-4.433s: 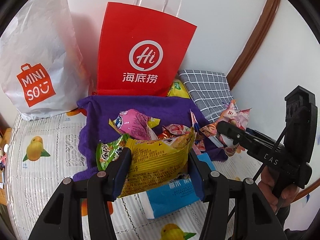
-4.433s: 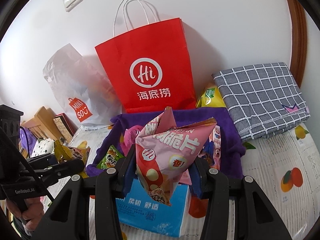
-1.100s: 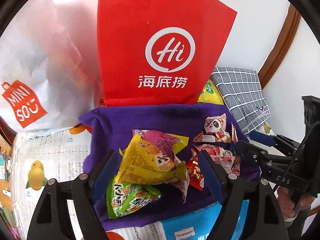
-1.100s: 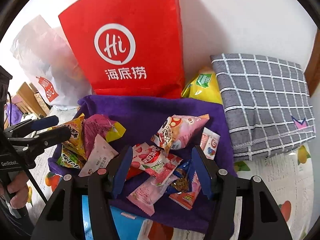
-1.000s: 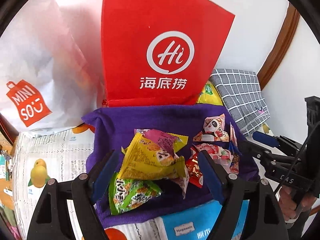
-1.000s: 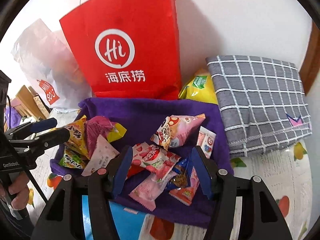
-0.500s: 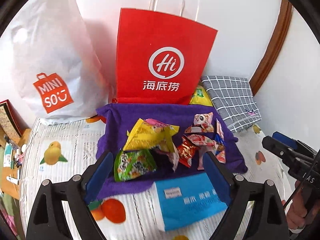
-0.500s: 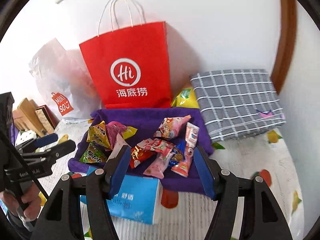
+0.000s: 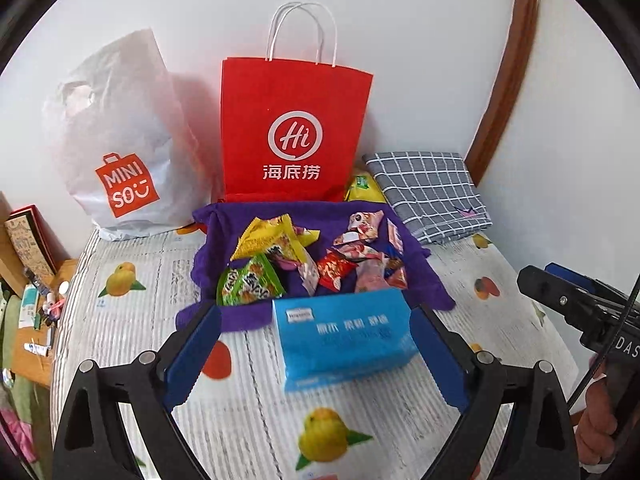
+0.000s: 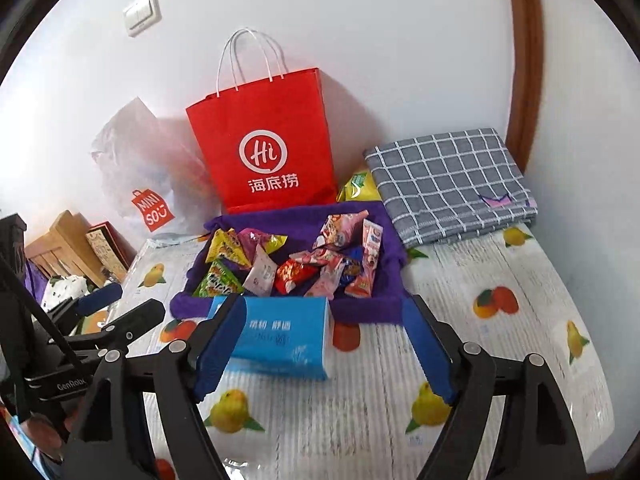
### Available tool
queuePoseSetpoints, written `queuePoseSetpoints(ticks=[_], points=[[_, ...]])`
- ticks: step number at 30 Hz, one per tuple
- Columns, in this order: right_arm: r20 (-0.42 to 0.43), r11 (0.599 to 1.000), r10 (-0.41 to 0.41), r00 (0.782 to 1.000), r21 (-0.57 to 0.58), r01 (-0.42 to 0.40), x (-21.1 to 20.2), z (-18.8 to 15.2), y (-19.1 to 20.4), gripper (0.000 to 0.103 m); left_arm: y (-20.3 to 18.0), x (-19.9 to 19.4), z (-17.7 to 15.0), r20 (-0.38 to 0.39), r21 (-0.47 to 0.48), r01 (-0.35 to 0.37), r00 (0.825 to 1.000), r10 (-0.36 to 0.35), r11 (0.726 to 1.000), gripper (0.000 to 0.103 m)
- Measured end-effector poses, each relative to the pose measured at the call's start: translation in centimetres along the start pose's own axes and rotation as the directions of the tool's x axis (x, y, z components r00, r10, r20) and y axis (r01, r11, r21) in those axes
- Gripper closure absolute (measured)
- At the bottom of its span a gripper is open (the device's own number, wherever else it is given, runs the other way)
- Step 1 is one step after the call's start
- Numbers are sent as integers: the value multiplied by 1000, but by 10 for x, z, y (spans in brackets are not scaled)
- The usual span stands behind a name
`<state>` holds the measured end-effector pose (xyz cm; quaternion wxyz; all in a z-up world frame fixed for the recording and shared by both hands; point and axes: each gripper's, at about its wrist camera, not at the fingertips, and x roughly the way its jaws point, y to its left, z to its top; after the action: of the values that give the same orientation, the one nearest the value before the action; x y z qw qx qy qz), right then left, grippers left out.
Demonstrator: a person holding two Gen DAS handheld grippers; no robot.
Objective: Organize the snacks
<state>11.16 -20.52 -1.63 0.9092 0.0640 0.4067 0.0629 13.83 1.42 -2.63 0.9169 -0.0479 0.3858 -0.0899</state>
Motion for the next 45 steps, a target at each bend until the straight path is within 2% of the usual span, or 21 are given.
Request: queuePoseSetpoints(ticks=[5, 7, 11, 13, 21, 31, 45], points=[[29, 999, -47, 998, -1, 47, -21, -18, -4, 22, -7, -26, -15, 24, -7, 3, 1000, -2, 1000, 8], [44, 998, -59, 997, 5, 59, -31, -27, -6, 17, -11, -37, -21, 38, -6, -6, 999, 6, 1000, 8], [61, 998, -55, 997, 17, 54, -48, -42, -10, 16, -19, -55, -32, 63, 2, -29, 998, 29, 1000, 8], [75, 997, -70, 995, 21, 68, -58, -48, -12, 11, -23, -62, -37, 72, 3, -38, 997, 38, 999, 8], [134, 993, -114, 984, 30, 111, -97, -69, -19, 3, -37, -90, -58, 100, -2, -27, 995, 27, 1000, 7], [162, 989, -146, 976, 18, 145, -126, -89, -12, 2, -51, -122, -75, 140, 16, -17, 990, 14, 1000, 6], [158, 989, -144, 977, 5, 145, -131, -101, -3, 2, -52, -132, -82, 147, 17, -40, 988, 38, 999, 6]])
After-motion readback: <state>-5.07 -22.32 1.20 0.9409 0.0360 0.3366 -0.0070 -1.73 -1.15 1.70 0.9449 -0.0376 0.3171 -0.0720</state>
